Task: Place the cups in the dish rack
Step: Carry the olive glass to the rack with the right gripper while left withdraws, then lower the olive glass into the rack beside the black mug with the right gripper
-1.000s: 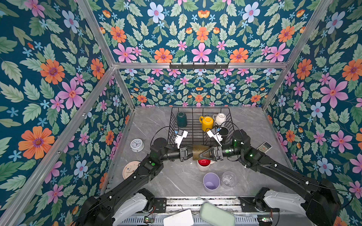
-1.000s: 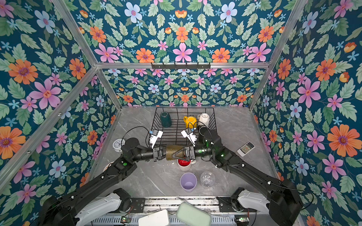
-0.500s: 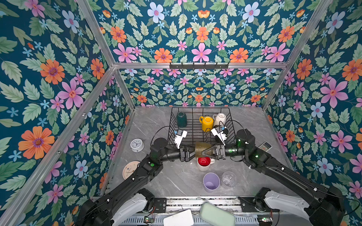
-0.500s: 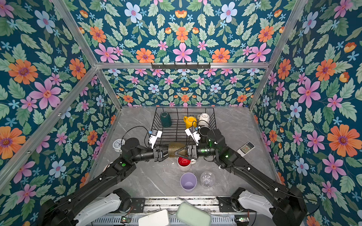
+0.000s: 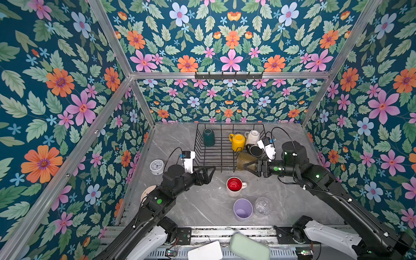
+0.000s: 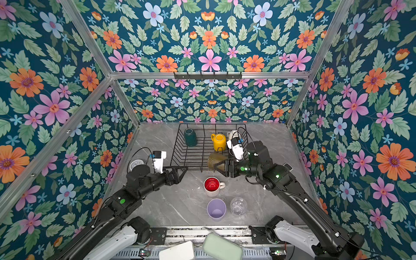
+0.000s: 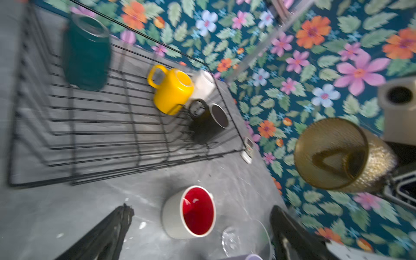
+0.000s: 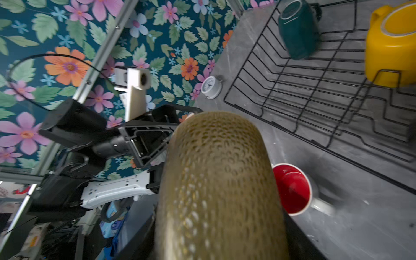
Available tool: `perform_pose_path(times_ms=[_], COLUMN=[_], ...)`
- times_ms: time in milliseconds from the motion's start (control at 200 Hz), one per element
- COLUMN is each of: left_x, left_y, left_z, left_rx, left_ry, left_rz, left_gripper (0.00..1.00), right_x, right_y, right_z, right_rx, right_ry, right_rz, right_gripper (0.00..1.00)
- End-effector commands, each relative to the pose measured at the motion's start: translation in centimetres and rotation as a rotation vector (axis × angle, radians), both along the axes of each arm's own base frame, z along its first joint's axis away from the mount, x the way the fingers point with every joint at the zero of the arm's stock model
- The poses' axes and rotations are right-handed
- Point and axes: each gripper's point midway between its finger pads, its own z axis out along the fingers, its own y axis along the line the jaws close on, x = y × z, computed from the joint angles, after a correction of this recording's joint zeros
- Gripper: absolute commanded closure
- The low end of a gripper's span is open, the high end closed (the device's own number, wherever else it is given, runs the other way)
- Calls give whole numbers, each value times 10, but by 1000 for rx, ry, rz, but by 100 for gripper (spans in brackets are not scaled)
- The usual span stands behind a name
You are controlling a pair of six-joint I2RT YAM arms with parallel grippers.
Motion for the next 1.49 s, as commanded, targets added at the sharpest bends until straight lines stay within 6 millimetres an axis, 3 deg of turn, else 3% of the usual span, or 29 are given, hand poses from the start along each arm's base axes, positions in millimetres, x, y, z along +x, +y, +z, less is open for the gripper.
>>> perform_pose_path(times_ms=[0,210,460,740,765,1005,1490], left_x=[8,-2,-10,-18,-18,-24,-33], left_y=[56,82,99,110,110,117,128], left_z=[-12,-7,-8,-4,-3,-2,1], left_rx=[136,129,134,118,115,102,89], left_ry=[-12,-48,-51,-73,-75,-84,-92], left_rz=[264,361,412,444,445,461,486], left_gripper=[0,1,0,0,0,0,0], right_x=[11,39,70,100,105,131,166], right_y=[-26,-30,-23,-19,-17,-7,-7], right_z=[-30,-39,-53,-82,-94,-121,-176], right_rx=[-244,-421,-595,-765,-797,-887,-1056], right_ry=[7,27,45,72,91,117,146], right_rz=[-71,-99,-106,-95,-86,-68,-67], right_gripper=[100,100,100,100,100,100,100])
